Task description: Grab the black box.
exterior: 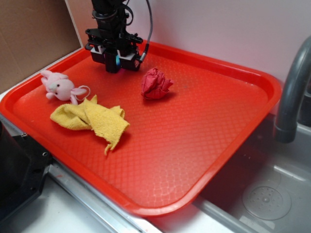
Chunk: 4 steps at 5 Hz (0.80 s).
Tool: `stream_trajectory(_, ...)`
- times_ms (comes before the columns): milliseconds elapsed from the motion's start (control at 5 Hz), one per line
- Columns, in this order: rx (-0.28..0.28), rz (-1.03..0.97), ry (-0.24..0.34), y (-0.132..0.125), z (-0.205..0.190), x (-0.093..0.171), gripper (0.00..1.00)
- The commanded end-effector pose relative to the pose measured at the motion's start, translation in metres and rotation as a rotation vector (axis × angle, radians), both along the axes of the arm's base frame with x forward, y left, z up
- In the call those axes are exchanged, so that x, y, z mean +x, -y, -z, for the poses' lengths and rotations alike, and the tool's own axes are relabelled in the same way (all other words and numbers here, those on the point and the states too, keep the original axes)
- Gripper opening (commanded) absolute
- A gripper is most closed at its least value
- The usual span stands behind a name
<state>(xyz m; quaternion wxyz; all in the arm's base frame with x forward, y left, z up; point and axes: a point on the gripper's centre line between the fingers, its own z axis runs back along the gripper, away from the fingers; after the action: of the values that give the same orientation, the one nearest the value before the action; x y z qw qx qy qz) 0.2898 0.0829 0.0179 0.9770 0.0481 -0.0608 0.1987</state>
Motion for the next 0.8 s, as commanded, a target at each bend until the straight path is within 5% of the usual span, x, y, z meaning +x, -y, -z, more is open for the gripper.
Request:
stream_trajectory(0, 0.043, 0.126, -0.022, 0.012, -0.029, -0.001, 0.00)
stream_trajectory(200, 0.061, 0.227, -0.055, 0.029, -0.061, -0.006, 0.00)
stream_trajectory(600, -0.096, 0.370, -0.041, 0.060, -0.133, -0.047, 0.00)
